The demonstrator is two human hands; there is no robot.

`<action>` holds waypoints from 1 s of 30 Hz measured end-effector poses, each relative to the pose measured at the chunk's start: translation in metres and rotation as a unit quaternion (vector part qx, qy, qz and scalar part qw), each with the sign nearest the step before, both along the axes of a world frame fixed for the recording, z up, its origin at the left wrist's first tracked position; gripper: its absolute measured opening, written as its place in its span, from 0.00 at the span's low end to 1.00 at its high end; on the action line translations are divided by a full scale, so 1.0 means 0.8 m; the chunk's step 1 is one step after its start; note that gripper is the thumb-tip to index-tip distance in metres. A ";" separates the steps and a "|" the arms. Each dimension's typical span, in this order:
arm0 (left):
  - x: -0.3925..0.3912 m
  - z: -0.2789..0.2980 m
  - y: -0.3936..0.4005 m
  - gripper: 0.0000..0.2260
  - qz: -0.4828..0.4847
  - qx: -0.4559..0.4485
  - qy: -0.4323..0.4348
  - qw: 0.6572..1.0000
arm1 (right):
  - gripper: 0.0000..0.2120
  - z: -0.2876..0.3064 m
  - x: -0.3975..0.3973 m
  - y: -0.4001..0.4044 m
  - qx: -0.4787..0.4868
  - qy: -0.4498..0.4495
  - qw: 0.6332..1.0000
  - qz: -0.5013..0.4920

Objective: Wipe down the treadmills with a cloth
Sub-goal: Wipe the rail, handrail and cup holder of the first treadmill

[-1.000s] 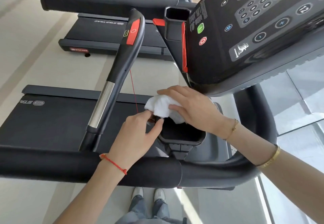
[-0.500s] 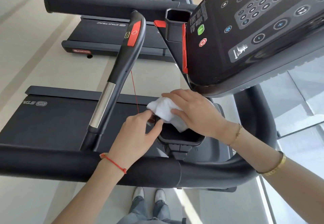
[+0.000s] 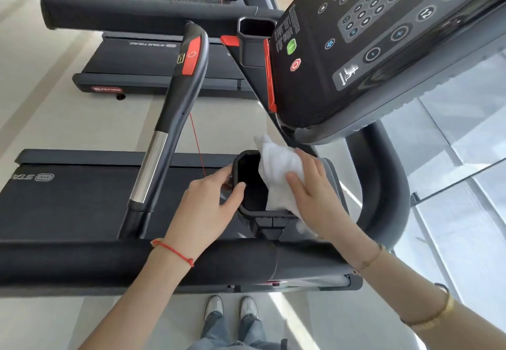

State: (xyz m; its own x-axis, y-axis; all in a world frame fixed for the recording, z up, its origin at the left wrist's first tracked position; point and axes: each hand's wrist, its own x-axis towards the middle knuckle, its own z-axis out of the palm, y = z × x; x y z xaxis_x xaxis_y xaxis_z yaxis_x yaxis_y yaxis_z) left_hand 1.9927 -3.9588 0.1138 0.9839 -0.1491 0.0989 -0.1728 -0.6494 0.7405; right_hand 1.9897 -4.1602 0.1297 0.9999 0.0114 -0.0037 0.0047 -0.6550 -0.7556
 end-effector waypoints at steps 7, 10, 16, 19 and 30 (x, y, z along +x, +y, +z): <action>0.001 -0.003 0.001 0.21 0.000 0.014 0.006 1.000 | 0.24 -0.006 -0.027 -0.003 0.061 0.026 0.998 -0.009; 0.001 -0.001 0.001 0.20 0.001 0.015 -0.001 1.000 | 0.24 -0.009 -0.019 -0.004 0.064 0.030 0.997 -0.021; 0.001 0.001 0.002 0.17 -0.001 0.014 0.001 1.000 | 0.17 0.006 0.022 -0.005 -0.021 -0.034 0.999 0.036; 0.002 0.001 0.005 0.16 -0.003 -0.002 0.029 1.000 | 0.17 0.016 -0.003 -0.023 0.017 -0.105 0.990 0.097; 0.013 0.009 0.021 0.18 -0.008 -0.092 0.114 0.989 | 0.21 0.037 -0.021 0.018 -0.282 -0.034 0.913 0.293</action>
State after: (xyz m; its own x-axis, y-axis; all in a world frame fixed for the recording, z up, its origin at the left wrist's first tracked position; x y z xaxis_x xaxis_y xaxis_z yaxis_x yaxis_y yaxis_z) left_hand 2.0030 -3.9421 0.1210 0.9814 -0.1654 -0.0976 0.0020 -0.4993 0.8665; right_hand 1.9731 -4.1455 0.1594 0.8203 0.5610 -0.1118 0.5145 -0.8090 -0.2844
